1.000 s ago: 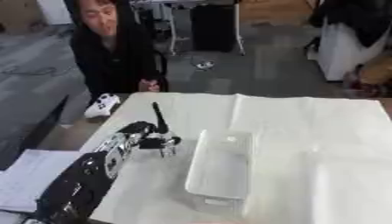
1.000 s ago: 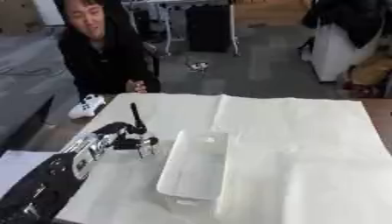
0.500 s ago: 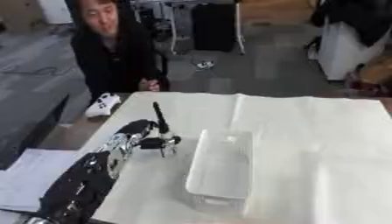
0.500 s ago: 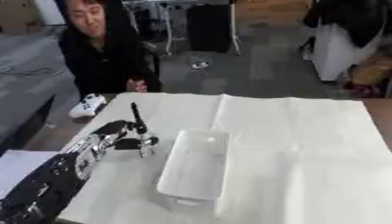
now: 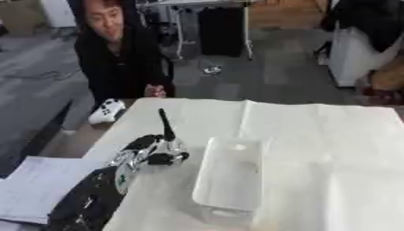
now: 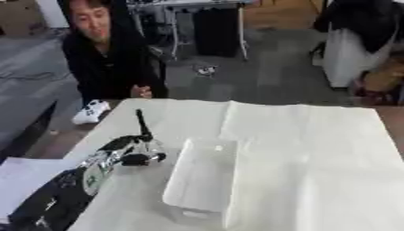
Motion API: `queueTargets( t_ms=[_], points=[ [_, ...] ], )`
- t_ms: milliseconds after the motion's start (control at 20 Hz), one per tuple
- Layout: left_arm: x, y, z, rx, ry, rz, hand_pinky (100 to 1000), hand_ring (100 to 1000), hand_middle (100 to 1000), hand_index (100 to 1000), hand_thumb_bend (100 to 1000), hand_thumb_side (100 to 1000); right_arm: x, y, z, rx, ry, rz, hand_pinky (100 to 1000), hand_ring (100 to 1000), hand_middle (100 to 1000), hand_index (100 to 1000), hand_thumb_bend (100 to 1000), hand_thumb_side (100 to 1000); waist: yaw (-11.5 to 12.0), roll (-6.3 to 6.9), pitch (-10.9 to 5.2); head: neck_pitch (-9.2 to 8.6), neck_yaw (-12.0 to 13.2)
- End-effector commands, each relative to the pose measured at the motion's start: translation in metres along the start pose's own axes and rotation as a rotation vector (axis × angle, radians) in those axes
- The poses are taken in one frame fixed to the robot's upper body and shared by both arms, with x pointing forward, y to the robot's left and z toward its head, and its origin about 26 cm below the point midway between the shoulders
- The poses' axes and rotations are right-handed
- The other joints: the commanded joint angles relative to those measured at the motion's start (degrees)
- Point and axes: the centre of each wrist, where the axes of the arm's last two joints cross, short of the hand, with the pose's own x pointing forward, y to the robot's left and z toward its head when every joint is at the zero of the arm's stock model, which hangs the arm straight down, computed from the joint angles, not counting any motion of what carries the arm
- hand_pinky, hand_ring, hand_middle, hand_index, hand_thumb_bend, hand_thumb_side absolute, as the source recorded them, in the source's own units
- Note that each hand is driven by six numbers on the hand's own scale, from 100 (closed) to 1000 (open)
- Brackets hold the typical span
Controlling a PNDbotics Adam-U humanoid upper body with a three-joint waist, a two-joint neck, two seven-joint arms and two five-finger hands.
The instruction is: Pick up objects on the table and place them in the box.
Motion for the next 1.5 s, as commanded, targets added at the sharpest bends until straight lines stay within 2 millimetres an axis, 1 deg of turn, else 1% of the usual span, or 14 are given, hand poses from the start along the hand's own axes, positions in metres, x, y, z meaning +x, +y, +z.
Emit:
queueTargets(
  t_ms=[50,100,150,250,300,750,950,1100,1200,1300,1350,1400,1450,1500],
  points=[
    [0.002,0.019,-0.003,0.043,-0.016,0.017,784,795,881,1000,636,906,0.007,0.002,-0.006,0.005,-0.032,-0.013,375,386,479,917,427,1000,0.01,-0.14,-0.48,-0.53,0.59],
    [0.002,0.020,-0.003,0.051,-0.021,0.023,780,791,875,1000,640,914,0.007,0.002,-0.006,0.005,-0.033,-0.013,375,387,479,917,427,1000,0.01,-0.15,-0.49,-0.55,0.59],
    [0.003,0.021,-0.003,0.061,-0.027,0.029,779,788,872,1000,653,960,0.007,0.002,-0.006,0.005,-0.033,-0.013,375,387,479,916,427,1000,0.02,-0.16,-0.50,-0.60,0.58],
    [0.005,0.023,-0.003,0.080,-0.041,0.036,781,789,872,1000,636,991,0.006,0.002,-0.006,0.006,-0.032,-0.013,375,386,479,916,428,1000,0.05,-0.18,-0.52,-0.68,0.58],
    [0.007,0.023,-0.004,0.089,-0.047,0.039,784,791,873,1000,643,1000,0.006,0.002,-0.006,0.007,-0.032,-0.013,375,386,479,916,428,1000,0.06,-0.19,-0.53,-0.74,0.59],
    [0.016,0.028,-0.009,0.116,-0.085,0.047,791,790,865,999,633,998,0.007,0.003,-0.007,0.001,-0.037,-0.019,375,386,479,916,426,1000,-0.25,-0.36,-0.40,-2.07,1.43],
    [0.018,0.027,-0.011,0.122,-0.097,0.051,783,777,851,990,600,962,0.007,0.004,-0.007,-0.001,-0.040,-0.024,376,387,479,916,425,1000,-0.50,-0.45,-0.29,-2.18,2.12],
    [0.020,0.026,-0.012,0.122,-0.100,0.052,768,747,826,977,577,941,0.008,0.005,-0.008,0.000,-0.042,-0.027,376,387,479,917,425,1000,-0.64,-0.52,-0.18,-2.67,2.35],
    [0.022,0.027,-0.013,0.135,-0.106,0.052,732,688,779,948,561,923,0.008,0.005,-0.008,0.000,-0.042,-0.028,375,386,479,917,425,1000,-0.67,-0.55,-0.13,-2.87,2.44],
    [0.023,0.028,-0.013,0.161,-0.112,0.055,658,563,656,861,482,924,0.008,0.005,-0.008,0.000,-0.042,-0.028,375,386,479,917,425,1000,-0.68,-0.55,-0.11,-2.88,2.45],
    [0.023,0.029,-0.013,0.181,-0.114,0.058,616,488,578,802,413,954,0.008,0.005,-0.008,0.001,-0.041,-0.028,375,386,479,917,424,1000,-0.68,-0.55,-0.12,-2.91,2.42],
    [0.023,0.030,-0.013,0.210,-0.113,0.064,550,386,482,717,185,1000,0.008,0.005,-0.008,0.001,-0.041,-0.028,375,386,478,917,424,1000,-0.67,-0.55,-0.12,-2.97,2.38],
    [0.023,0.031,-0.013,0.244,-0.107,0.071,475,325,434,660,168,1000,0.008,0.005,-0.008,0.001,-0.040,-0.028,375,386,478,917,424,1000,-0.65,-0.56,-0.13,-3.05,2.35],
    [0.023,0.030,-0.013,0.275,-0.101,0.076,341,243,366,586,162,1000,0.008,0.005,-0.008,0.002,-0.040,-0.028,375,386,478,916,424,1000,-0.64,-0.56,-0.14,-3.13,2.33]
  ],
)
